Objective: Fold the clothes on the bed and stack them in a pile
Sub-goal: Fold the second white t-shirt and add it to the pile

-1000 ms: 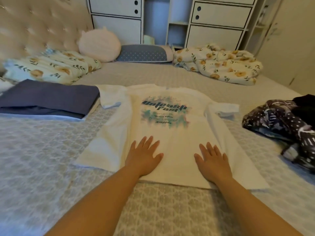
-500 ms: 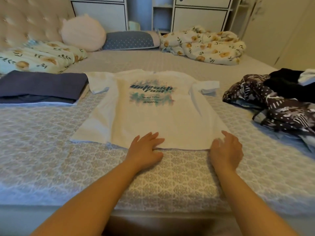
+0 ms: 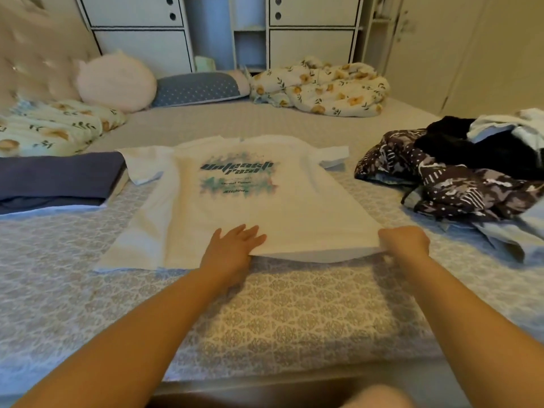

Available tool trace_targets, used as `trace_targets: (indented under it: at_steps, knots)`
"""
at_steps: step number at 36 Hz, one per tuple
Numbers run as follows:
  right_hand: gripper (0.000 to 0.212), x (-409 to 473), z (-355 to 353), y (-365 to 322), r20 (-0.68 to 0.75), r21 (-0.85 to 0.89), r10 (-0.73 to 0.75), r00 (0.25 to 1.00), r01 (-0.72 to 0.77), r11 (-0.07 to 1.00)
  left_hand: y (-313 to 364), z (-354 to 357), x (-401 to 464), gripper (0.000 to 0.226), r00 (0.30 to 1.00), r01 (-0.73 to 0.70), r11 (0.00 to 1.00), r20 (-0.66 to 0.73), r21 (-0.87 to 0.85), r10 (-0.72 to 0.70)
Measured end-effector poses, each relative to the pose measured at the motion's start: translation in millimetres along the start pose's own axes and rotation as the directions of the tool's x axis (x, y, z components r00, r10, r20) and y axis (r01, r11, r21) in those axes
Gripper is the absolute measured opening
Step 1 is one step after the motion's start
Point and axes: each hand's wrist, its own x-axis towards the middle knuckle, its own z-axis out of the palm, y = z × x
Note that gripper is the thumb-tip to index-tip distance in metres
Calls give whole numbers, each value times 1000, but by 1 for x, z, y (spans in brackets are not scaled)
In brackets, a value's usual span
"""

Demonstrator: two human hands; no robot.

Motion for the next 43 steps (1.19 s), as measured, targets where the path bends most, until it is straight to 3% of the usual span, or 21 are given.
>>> trace_targets:
  at_steps: [3, 6, 10, 12, 15, 19, 26, 30, 33, 37, 40, 43]
  knots:
    - [21, -9, -8, 12, -32, -106, -79, 996, 75, 991, -1, -20, -4, 51, 993, -85, 996, 90, 39, 81]
    - [25, -17, -10, 23, 116, -346, -17, 993, 56, 937, 5, -27, -11, 51, 928, -173, 982, 347, 73, 138]
    - [36, -7, -11, 15, 230, -380, -18, 973, 107, 919, 14, -33, -9, 85, 852, -196, 978, 480, -77, 209]
    - [37, 3, -6, 5, 251, -291, -77, 965, 151, 945, 20, -35, 3, 91, 855, -175, 965, 456, -194, 247]
    - [31, 15, 7, -9, 265, -207, -170, 949, 228, 951, 27, -28, 39, 75, 911, -146, 968, 353, -205, 212]
    - [12, 40, 35, -25, 111, -76, -260, 959, 269, 960, 31, -7, 94, 62, 966, -48, 971, 238, -232, 105]
    - [36, 131, 73, -73, 9, -148, -399, 917, 396, 906, 23, 26, 211, 68, 1000, 1, 978, 26, -208, 5]
    - [58, 189, 85, -113, -25, -157, -336, 941, 329, 931, 16, 28, 281, 69, 999, 31, 970, -11, -242, -35]
    - [79, 222, 97, -141, -71, -100, -195, 978, 188, 977, 15, 28, 322, 69, 998, 40, 960, -38, -279, -52]
    - [99, 250, 119, -175, -163, -41, -103, 981, 97, 994, 10, 26, 365, 62, 996, 9, 982, -89, -189, -26]
    - [78, 264, 132, -191, -191, 11, -136, 972, 140, 990, 15, 24, 389, 65, 996, 21, 959, -76, -282, -44]
    - [40, 275, 129, -203, -181, 337, -212, 960, 264, 904, 25, 23, 406, 67, 994, 14, 947, -99, -322, -48]
